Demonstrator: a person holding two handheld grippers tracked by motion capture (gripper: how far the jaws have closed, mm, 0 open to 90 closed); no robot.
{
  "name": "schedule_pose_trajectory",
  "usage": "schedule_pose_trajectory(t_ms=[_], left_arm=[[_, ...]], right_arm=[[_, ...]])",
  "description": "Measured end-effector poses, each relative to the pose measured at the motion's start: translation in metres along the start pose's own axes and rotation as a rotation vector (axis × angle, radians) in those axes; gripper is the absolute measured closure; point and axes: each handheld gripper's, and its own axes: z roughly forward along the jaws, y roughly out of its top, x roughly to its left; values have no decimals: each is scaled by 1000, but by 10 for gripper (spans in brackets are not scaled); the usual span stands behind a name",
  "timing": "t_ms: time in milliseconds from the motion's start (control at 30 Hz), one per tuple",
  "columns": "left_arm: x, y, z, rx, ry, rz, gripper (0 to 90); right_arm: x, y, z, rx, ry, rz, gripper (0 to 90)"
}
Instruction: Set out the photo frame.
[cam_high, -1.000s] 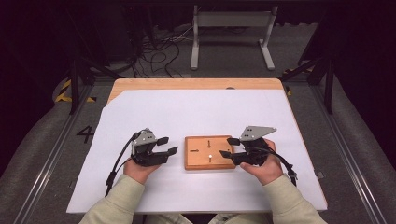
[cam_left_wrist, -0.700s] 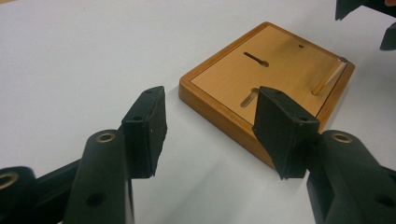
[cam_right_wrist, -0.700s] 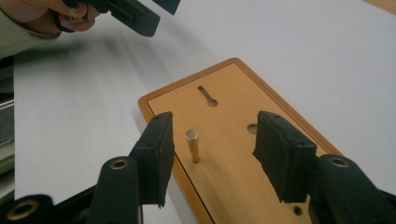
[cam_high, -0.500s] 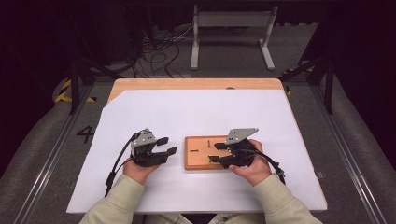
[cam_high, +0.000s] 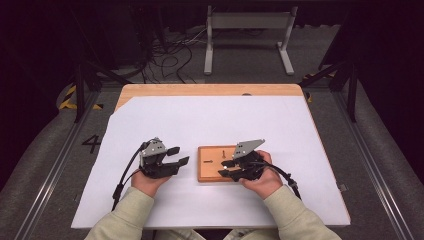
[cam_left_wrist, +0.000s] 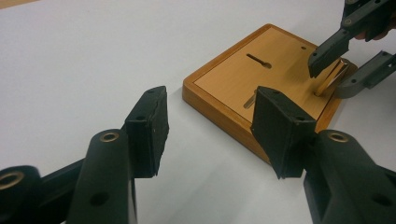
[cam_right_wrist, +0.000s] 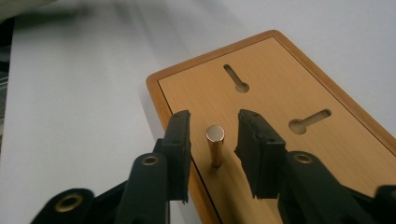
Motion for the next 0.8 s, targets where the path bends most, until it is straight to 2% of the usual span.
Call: schedule_pose_trajectory(t_ms=[333, 400, 567, 800], left_arm=[[0, 0, 1, 3, 0, 0, 460], [0, 0, 1, 3, -1, -3, 460], [0, 0, 1, 7, 0, -1, 453], [1, -1, 3, 14, -2, -6, 445]], right_arm=[[0, -1, 4, 24, 1, -61, 830], [0, -1, 5, 25, -2, -72, 833], [3, -1, 5, 28, -17, -138, 837], [8, -3, 5, 25, -57, -215, 836]])
